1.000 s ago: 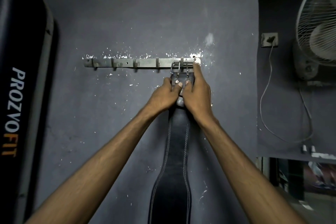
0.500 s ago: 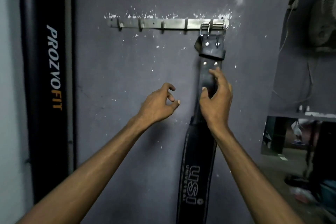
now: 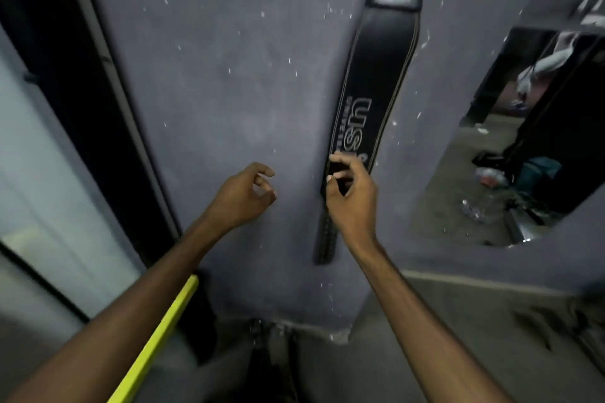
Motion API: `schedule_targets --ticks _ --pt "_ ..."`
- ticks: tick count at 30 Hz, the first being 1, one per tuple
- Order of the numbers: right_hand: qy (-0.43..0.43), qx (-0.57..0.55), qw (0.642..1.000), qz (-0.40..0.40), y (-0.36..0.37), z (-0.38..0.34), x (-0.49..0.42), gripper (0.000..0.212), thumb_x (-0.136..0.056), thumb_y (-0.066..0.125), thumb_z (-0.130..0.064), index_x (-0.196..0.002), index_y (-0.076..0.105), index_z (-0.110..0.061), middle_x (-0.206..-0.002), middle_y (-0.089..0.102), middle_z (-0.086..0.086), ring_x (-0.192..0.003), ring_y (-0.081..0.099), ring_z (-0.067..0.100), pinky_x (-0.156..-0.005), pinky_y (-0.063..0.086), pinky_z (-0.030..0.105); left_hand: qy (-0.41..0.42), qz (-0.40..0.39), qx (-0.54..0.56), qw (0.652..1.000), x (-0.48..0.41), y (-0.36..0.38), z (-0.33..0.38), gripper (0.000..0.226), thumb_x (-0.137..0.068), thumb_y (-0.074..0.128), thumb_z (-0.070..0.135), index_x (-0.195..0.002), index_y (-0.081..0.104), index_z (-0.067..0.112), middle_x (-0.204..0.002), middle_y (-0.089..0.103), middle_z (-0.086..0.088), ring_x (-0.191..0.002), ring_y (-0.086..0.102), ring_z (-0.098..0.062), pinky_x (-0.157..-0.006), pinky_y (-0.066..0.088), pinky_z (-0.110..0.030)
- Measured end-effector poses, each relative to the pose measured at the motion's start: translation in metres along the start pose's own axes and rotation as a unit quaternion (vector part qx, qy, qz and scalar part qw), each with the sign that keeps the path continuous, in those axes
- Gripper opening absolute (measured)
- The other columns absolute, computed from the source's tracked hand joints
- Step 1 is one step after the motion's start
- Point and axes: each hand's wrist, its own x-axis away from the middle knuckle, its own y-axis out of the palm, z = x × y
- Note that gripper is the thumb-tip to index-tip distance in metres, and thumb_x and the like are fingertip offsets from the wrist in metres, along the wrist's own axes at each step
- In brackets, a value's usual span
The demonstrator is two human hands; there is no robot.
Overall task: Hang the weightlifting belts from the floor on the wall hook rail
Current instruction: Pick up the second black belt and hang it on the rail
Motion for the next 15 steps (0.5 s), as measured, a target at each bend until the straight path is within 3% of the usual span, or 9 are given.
schedule_targets --ticks 5,9,11,13,15 --pt "0.090 0.025 0.993 -0.073 0.003 0.106 0.078 0.030 -0.091 0.063 -0.007 -0.117 0.067 -0.021 -0.092 0.072 0.000 -0.078 0.065 0.015 -0.071 0.057 0.036 -0.122 -0.012 0.027 0.992 0.051 0.095 -0.074 0.030 -0.084 0.072 0.022 -0.111 0.058 0.020 -0.089 0.068 -0.001 -0.065 0.069 -0.031 -0.071 0.054 -0.038" --pt "0.174 0.039 0.976 -0.123 0.011 0.198 0.164 0.027 -0.090 0.063 -0.006 -0.114 0.068 -0.019 -0.097 0.072 0.002 -0.081 0.064 0.015 -0.072 0.051 0.025 -0.214 -0.049 0.069 0.973 0.102 0.182 -0.142 0.024 -0.081 0.071 0.019 -0.102 0.060 0.022 -0.082 0.063 -0.001 -0.070 0.062 -0.025 -0.075 0.053 -0.038" --pt "0.218 0.045 0.965 -0.136 0.014 0.241 0.213 0.026 -0.090 0.064 -0.004 -0.111 0.069 -0.017 -0.095 0.072 0.002 -0.079 0.064 0.013 -0.072 0.050 0.021 -0.260 -0.077 0.091 0.958 0.132 0.226 -0.178 0.025 -0.083 0.069 0.008 -0.097 0.058 0.025 -0.088 0.065 -0.006 -0.081 0.062 -0.025 -0.079 0.052 -0.038" --pt "0.259 0.041 0.954 -0.148 0.018 0.283 0.263 0.024 -0.089 0.065 -0.001 -0.108 0.071 -0.014 -0.096 0.073 0.000 -0.076 0.063 0.009 -0.071 0.050 0.017 -0.299 -0.109 0.085 0.944 0.160 0.269 -0.217 0.029 -0.081 0.072 0.008 -0.102 0.059 0.023 -0.094 0.066 -0.003 -0.087 0.063 -0.023 -0.084 0.053 -0.040" --pt "0.308 0.048 0.937 -0.158 0.024 0.324 0.315 0.023 -0.089 0.066 0.000 -0.108 0.071 -0.011 -0.098 0.073 0.000 -0.072 0.061 0.005 -0.071 0.047 0.011 -0.335 -0.129 0.101 0.928 0.187 0.311 -0.257 0.039 -0.072 0.077 0.013 -0.108 0.059 0.013 -0.088 0.064 -0.003 -0.081 0.065 -0.021 -0.078 0.057 -0.038"
